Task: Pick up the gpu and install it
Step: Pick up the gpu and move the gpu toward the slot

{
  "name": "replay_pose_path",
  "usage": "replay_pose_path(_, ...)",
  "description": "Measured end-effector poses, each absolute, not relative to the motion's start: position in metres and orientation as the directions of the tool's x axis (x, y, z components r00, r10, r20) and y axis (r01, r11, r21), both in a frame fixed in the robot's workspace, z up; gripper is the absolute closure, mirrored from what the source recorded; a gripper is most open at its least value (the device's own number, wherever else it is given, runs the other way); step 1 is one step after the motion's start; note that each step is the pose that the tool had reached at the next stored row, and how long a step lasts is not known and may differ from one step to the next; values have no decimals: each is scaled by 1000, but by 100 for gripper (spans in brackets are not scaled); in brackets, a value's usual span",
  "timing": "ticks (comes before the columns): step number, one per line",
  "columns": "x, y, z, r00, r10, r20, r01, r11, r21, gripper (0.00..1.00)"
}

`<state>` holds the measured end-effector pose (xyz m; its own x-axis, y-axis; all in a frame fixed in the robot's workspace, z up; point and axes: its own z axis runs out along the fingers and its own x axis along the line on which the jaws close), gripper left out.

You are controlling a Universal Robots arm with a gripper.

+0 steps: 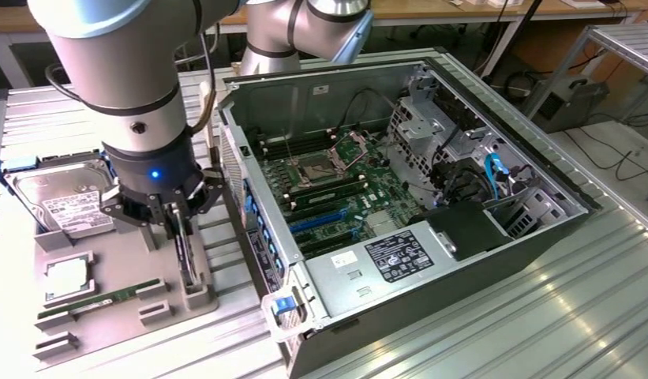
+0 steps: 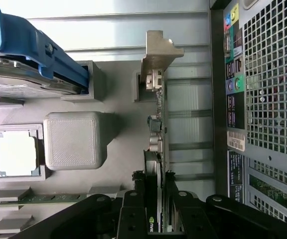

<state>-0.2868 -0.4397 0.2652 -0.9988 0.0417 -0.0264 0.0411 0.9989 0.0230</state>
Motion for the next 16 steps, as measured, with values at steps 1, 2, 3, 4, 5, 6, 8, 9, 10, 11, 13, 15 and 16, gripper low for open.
replay_pose_path(1,-287,-440,267,-999,38,-26,37,999,23,74)
replay_pose_path(2,-287,-440,269,-999,32,-26,31,999,23,74)
replay_pose_path(3,-287,-440,271,-999,27,-26,27,999,24,74)
replay_pose_path(4,-287,-440,273,-999,22,-26,22,999,24,74)
replay_pose_path(5,-287,-440,276,-1000,17,-26,16,1000,24,74)
replay_pose_path(6,-287,-440,281,-1000,7,-26,6,1000,26,74)
replay_pose_path(8,-287,-440,287,-1000,-3,-26,-3,1000,27,74)
replay_pose_path(9,-287,-440,290,-1000,-7,-26,-8,1000,28,74)
replay_pose_path(10,-287,-440,293,-1000,-10,-26,-11,1000,29,74)
replay_pose_path(11,-287,-440,299,-1000,-17,-26,-18,999,32,74)
replay_pose_path(13,-287,-440,320,-999,-27,-27,-28,999,38,74)
replay_pose_path(15,-287,-440,329,-999,-30,-27,-31,999,39,74)
replay_pose_path(16,-287,-440,333,-999,-31,-27,-32,999,39,74)
